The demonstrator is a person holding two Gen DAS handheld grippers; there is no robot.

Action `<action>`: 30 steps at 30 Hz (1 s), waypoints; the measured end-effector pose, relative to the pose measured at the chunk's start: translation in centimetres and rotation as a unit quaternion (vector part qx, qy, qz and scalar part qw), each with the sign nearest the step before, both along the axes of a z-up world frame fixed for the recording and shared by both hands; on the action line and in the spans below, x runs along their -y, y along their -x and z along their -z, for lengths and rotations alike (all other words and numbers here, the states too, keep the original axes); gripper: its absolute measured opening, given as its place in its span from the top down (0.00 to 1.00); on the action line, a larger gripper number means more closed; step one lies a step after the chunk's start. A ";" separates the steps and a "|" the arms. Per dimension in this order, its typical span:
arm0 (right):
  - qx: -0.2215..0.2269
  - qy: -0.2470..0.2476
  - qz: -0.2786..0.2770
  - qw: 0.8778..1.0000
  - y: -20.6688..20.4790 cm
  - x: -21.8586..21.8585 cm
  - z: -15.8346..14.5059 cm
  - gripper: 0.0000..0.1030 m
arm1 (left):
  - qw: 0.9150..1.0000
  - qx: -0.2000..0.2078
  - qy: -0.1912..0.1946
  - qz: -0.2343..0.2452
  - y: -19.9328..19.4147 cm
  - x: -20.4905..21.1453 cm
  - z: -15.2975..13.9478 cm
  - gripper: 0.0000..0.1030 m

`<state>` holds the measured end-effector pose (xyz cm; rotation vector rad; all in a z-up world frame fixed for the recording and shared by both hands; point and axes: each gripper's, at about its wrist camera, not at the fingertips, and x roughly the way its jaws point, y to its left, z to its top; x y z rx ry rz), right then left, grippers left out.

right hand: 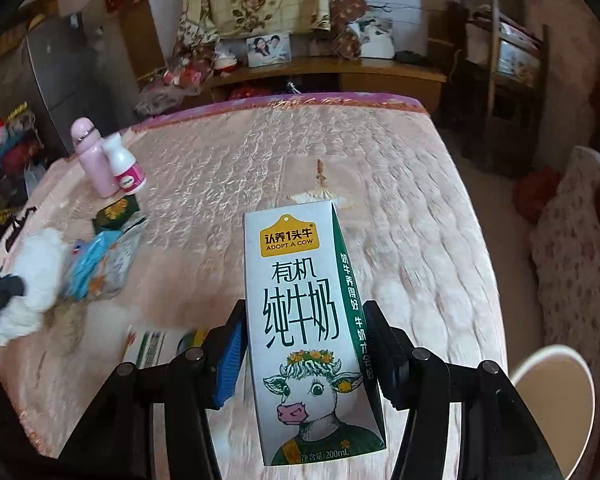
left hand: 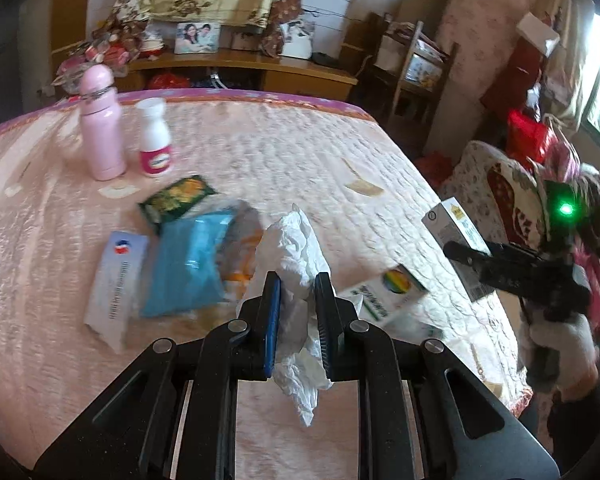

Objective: Collect trash
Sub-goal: 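Carry the tissue and milk carton over the white bucket with both tools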

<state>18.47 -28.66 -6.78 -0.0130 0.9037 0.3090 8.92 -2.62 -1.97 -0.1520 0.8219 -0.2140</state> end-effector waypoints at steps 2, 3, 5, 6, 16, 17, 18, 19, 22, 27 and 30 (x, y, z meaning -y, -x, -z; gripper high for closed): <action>0.001 -0.003 0.005 1.000 1.7 0.6 -0.2 0.47 | 1.000 0.001 -0.002 0.008 0.1 1.4 0.0 0.86; 0.004 -0.004 0.010 1.000 2.7 1.1 -0.4 0.47 | 1.000 0.002 -0.005 0.014 0.2 2.5 0.0 0.86; 0.005 -0.011 0.018 1.000 4.2 1.9 -0.5 0.47 | 1.000 0.003 -0.007 0.022 0.3 3.9 0.1 0.86; 0.005 -0.017 0.023 1.000 5.0 2.4 -0.6 0.47 | 1.000 0.004 -0.008 0.027 0.5 4.6 0.0 0.86; 0.020 -0.031 0.080 0.996 10.2 8.7 -1.8 0.47 | 0.996 0.025 -0.021 0.087 1.1 12.7 -1.5 0.86; 0.021 -0.031 0.086 0.996 10.5 9.3 -1.9 0.47 | 0.995 0.025 -0.021 0.091 1.1 13.2 -1.5 0.86; 0.022 -0.033 0.093 0.995 10.9 10.2 -2.0 0.47 | 0.994 0.027 -0.020 0.101 1.1 14.4 -1.7 0.86; 0.023 -0.034 0.099 0.994 11.1 10.8 -2.0 0.47 | 0.994 0.028 -0.020 0.107 1.1 15.1 -1.8 0.86; 0.023 -0.036 0.122 0.992 12.0 13.1 -2.1 0.47 | 0.991 0.029 -0.019 0.129 1.2 17.7 -1.9 0.86; 0.019 -0.040 0.156 0.987 13.1 16.8 -1.7 0.47 | 0.986 0.023 -0.017 0.163 1.1 21.9 -1.5 0.86; 0.015 -0.041 0.175 0.984 13.5 18.9 -1.3 0.47 | 0.983 0.015 -0.013 0.181 1.0 24.3 -1.1 0.86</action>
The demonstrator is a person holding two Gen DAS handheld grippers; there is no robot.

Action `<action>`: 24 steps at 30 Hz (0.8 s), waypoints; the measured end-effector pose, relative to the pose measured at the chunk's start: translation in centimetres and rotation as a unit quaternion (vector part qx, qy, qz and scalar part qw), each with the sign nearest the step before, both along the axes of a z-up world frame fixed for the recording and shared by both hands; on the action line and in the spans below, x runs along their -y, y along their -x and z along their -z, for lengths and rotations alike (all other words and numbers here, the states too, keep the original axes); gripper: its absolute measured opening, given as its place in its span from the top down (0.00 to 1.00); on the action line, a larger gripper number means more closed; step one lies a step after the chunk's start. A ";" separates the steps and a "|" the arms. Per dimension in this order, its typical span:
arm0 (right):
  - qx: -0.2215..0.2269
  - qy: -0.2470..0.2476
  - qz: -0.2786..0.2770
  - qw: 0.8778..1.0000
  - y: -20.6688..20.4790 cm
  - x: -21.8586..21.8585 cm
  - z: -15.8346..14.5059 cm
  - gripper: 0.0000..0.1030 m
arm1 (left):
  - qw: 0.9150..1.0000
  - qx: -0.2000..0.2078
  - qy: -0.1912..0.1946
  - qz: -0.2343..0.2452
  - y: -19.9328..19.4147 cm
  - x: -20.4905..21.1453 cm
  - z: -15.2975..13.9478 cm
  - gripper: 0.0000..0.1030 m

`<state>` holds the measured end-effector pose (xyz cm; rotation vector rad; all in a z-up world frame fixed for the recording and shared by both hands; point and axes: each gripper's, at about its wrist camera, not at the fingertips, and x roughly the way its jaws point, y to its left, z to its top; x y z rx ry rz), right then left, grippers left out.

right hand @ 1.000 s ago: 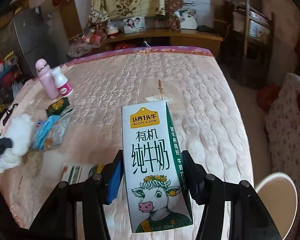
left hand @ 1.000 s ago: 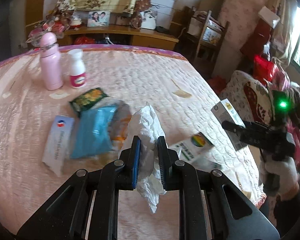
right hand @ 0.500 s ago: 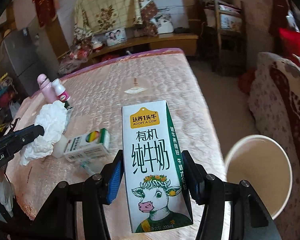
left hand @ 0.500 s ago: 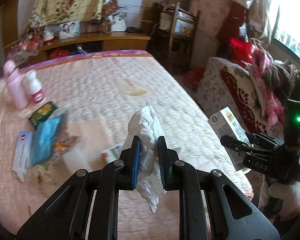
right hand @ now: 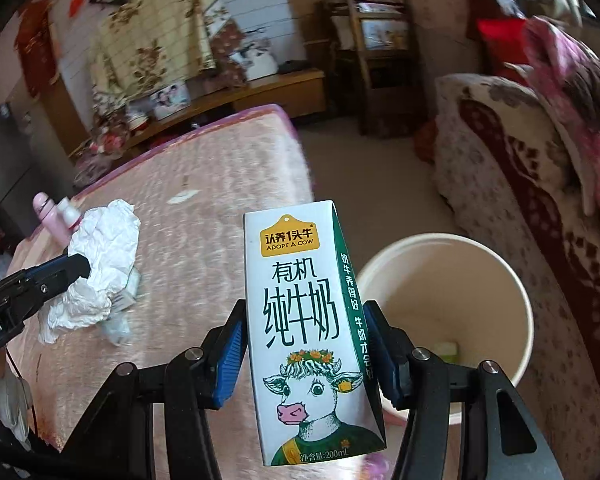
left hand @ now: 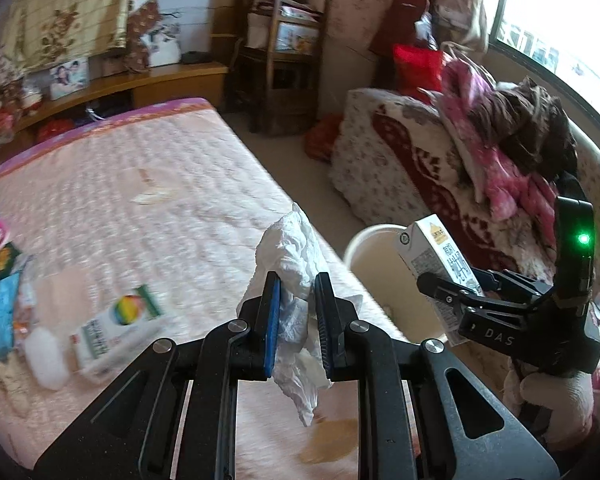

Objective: Collect trash
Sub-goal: 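Carry the tissue and milk carton over the white bucket with both tools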

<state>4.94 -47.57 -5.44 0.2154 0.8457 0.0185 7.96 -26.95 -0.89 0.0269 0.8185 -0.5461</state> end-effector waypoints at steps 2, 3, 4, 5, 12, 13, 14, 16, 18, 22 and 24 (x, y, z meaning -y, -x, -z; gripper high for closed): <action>-0.003 -0.001 0.013 1.000 0.3 1.3 0.2 0.47 | 1.000 -0.006 0.003 0.010 -0.1 1.4 0.2 0.86; -0.004 -0.002 0.019 1.000 0.5 2.0 0.4 0.47 | 1.000 -0.009 0.002 0.015 -0.1 2.2 0.4 0.86; -0.005 -0.003 0.026 1.000 0.7 2.8 0.5 0.47 | 1.000 -0.011 0.001 0.021 -0.2 3.0 0.6 0.86; -0.006 -0.004 0.032 0.999 0.7 3.3 0.6 0.47 | 1.000 -0.013 0.001 0.026 -0.2 3.7 0.8 0.86; -0.027 -0.011 0.074 0.997 1.1 7.8 2.6 0.47 | 0.998 -0.030 -0.003 0.054 -0.6 8.6 2.4 0.86; -0.030 -0.012 0.078 0.996 1.1 8.3 2.8 0.47 | 0.998 -0.032 -0.005 0.058 -0.8 9.4 2.7 0.86; -0.032 -0.012 0.081 0.996 1.0 8.9 3.1 0.47 | 0.998 -0.033 -0.007 0.060 -0.9 9.9 3.0 0.86; -0.038 -0.010 0.089 0.995 0.9 9.9 3.8 0.47 | 0.997 -0.035 -0.010 0.065 -1.2 11.1 3.5 0.86; -0.044 -0.012 0.097 0.994 0.8 10.8 4.4 0.47 | 0.997 -0.037 -0.011 0.068 -1.5 11.9 4.0 0.86; -0.055 -0.013 0.108 0.993 0.5 12.2 5.5 0.47 | 0.997 -0.041 -0.009 0.072 -2.1 13.2 4.7 0.86; -0.060 -0.015 0.112 0.992 0.3 12.9 6.1 0.47 | 0.996 -0.044 -0.005 0.075 -2.3 13.6 5.1 0.86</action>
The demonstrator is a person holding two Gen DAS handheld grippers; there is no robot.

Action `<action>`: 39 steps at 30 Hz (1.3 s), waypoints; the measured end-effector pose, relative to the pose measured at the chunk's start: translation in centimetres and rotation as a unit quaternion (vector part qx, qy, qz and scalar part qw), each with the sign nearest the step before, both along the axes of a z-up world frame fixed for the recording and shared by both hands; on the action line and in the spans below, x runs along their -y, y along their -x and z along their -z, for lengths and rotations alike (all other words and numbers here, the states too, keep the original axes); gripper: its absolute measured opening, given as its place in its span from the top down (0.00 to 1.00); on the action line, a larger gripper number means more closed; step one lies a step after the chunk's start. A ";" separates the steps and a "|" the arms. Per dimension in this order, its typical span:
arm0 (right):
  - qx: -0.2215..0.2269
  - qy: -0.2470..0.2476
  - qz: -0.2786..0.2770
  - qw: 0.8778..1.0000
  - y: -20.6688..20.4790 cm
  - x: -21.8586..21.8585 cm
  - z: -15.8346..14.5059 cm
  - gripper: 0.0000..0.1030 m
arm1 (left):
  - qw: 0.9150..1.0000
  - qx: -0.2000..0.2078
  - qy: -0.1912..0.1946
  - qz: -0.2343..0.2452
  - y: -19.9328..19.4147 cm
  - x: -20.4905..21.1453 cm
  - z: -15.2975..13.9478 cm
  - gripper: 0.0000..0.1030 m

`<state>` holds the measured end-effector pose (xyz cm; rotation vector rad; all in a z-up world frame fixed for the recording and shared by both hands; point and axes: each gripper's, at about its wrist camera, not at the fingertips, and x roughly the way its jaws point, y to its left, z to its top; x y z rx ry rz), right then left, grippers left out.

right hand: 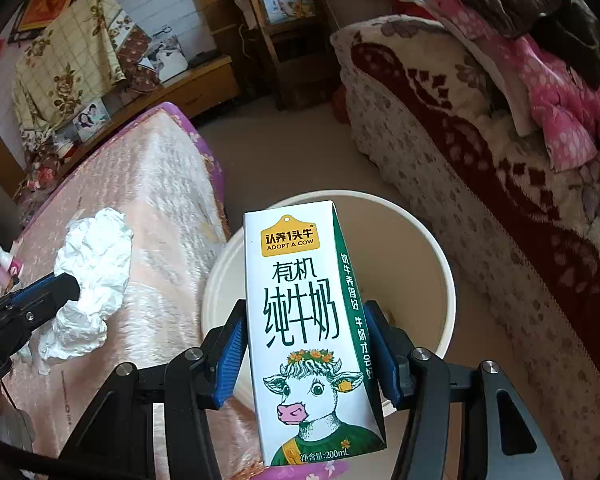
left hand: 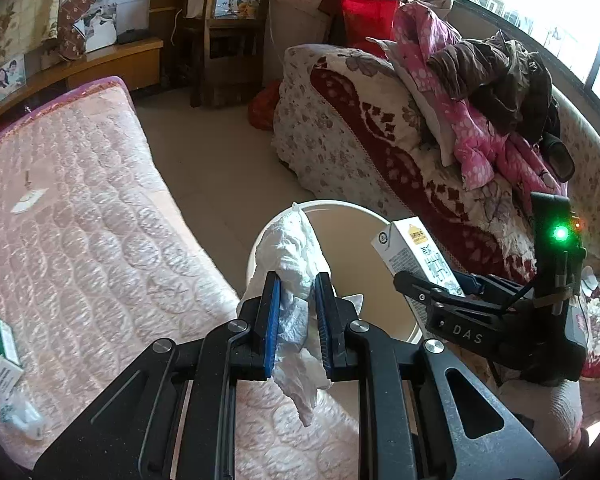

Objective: Collect trash
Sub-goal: 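Carry the tissue and milk carton over the white bucket with both tools, then open both tools to drop the tissue and carton into the bucket, then move both open tools back toward the items on the bed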

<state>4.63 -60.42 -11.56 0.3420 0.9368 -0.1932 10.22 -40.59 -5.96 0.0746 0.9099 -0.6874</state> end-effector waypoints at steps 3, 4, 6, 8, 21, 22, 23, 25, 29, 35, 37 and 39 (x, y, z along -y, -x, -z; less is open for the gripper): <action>-0.006 0.000 0.004 1.000 -0.3 0.4 0.6 0.47 | 1.000 -0.006 0.009 0.004 -0.3 0.5 0.3 0.84; -0.008 0.001 0.007 1.000 -0.4 0.5 0.8 0.47 | 1.000 -0.008 0.012 0.004 -0.5 0.7 0.4 0.82; -0.009 0.001 0.014 1.000 -0.7 0.9 1.1 0.47 | 1.000 -0.011 0.016 0.005 -0.7 0.9 0.7 0.57; -0.005 -0.007 0.025 1.000 -0.8 1.4 1.2 0.45 | 0.999 -0.019 0.028 0.007 -0.8 0.7 0.8 0.44; -0.005 -0.001 0.012 1.000 0.0 -0.7 1.2 0.37 | 1.000 0.007 0.008 -0.028 0.2 -2.6 -0.2 0.44; -0.005 0.000 0.010 1.000 0.0 -1.1 1.1 0.37 | 0.999 0.007 0.008 -0.035 0.3 -3.2 -0.3 0.44; -0.004 0.001 0.008 1.000 0.0 -1.4 1.0 0.37 | 0.999 0.008 0.008 -0.039 0.4 -3.6 -0.4 0.44; -0.002 0.001 0.000 1.000 0.1 -2.3 0.7 0.37 | 0.999 0.013 0.007 -0.050 0.6 -5.0 -0.8 0.44; 0.004 0.007 -0.016 1.000 0.1 -4.6 -0.3 0.37 | 0.997 0.028 -0.001 -0.068 1.2 -7.3 -1.5 0.44; 0.020 0.007 -0.055 0.998 -0.3 -9.5 -2.2 0.37 | 0.994 0.047 -0.007 -0.103 2.1 -12.2 -2.6 0.44; 0.022 0.010 -0.071 0.997 -0.6 -11.2 -2.7 0.36 | 0.992 0.048 -0.009 -0.118 2.4 -14.5 -2.8 0.44; 0.025 0.009 -0.088 0.996 -0.9 -13.1 -2.9 0.35 | 0.990 0.047 -0.009 -0.129 2.6 -16.4 -2.9 0.44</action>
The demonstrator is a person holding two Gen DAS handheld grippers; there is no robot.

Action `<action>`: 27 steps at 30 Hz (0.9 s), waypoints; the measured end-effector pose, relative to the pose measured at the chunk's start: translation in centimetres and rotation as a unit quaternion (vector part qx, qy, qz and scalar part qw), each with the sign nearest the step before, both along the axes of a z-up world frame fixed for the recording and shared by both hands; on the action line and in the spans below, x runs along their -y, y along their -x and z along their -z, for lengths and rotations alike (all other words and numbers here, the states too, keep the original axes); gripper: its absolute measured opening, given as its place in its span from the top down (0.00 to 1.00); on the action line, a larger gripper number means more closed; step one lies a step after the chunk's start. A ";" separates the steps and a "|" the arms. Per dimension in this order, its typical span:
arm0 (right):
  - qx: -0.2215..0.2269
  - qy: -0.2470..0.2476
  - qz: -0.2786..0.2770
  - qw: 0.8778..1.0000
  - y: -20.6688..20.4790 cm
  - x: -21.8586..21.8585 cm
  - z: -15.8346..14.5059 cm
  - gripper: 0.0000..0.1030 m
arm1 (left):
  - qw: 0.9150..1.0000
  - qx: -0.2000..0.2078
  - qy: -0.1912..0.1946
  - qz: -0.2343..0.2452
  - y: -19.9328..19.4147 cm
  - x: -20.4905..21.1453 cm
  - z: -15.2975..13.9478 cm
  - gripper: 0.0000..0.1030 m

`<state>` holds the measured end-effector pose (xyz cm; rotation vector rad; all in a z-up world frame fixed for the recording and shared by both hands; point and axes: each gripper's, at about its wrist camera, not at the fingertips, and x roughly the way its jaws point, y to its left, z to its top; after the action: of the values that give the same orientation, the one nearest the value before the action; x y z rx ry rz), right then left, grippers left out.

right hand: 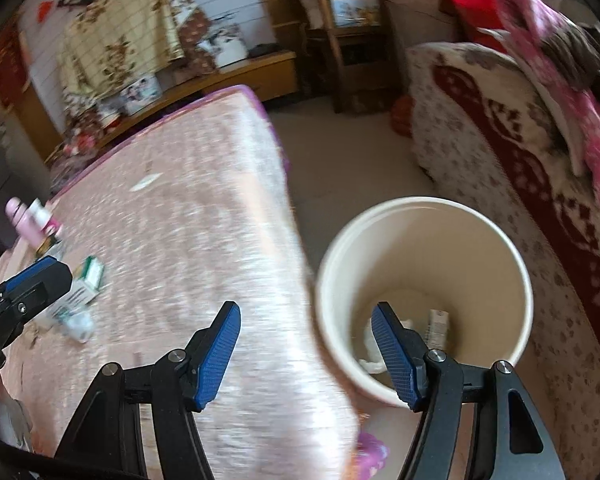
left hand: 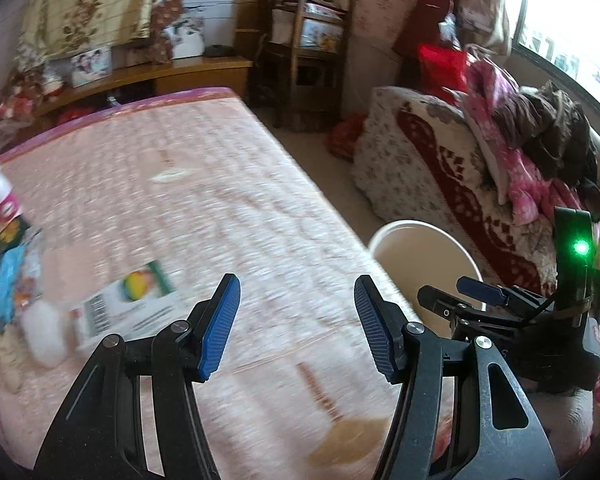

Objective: Collect trash
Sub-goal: 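Move both open tools back toward the items on the bed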

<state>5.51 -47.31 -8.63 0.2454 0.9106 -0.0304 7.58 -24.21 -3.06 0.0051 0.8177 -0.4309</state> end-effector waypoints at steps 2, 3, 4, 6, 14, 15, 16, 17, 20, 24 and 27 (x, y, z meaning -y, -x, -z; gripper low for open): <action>0.000 -0.004 -0.017 1.000 -0.3 -1.8 -0.1 0.34 | 1.000 0.002 -0.002 -0.017 0.3 -2.2 -0.2 0.44; -0.001 -0.006 -0.027 1.000 -0.5 -2.8 -0.1 0.34 | 1.000 0.001 -0.003 -0.025 0.4 -3.3 -0.2 0.44; -0.001 -0.006 -0.037 0.999 -0.7 -4.0 -0.2 0.33 | 0.999 -0.001 -0.004 -0.034 0.5 -4.7 -0.2 0.44; -0.003 -0.004 -0.057 0.998 -1.1 -6.0 -0.2 0.33 | 0.999 -0.002 -0.006 -0.050 0.8 -6.9 -0.3 0.44; -0.008 -0.013 -0.120 0.993 -2.1 -13.1 -0.1 0.33 | 0.991 -0.008 -0.015 -0.133 2.1 -17.1 0.2 0.44; -0.007 -0.013 -0.129 0.991 -2.2 -14.1 -0.1 0.33 | 0.990 -0.009 -0.017 -0.139 2.2 -17.8 0.3 0.44; -0.008 -0.014 -0.137 0.990 -2.3 -14.8 -0.1 0.33 | 0.988 -0.012 -0.017 -0.150 2.3 -19.2 0.5 0.44; -0.009 -0.015 -0.146 0.989 -2.3 -15.6 -0.1 0.33 | 0.987 -0.015 -0.017 -0.160 2.5 -20.6 0.7 0.44; -0.007 -0.020 -0.177 0.984 -2.5 -18.1 -0.1 0.33 | 0.983 -0.024 -0.011 -0.183 2.8 -23.8 1.4 0.44; -0.010 -0.016 -0.210 0.978 -2.7 -20.8 0.4 0.31 | 0.977 -0.043 0.001 -0.207 2.7 -26.5 2.7 0.44; -0.014 -0.018 -0.222 0.975 -3.4 -22.4 1.0 0.29 | 0.975 -0.064 0.018 -0.212 2.2 -27.5 3.9 0.43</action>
<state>8.87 -24.96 -9.64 0.0705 0.9776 0.3966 5.40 3.26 -7.00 -0.2290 0.9102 -0.0419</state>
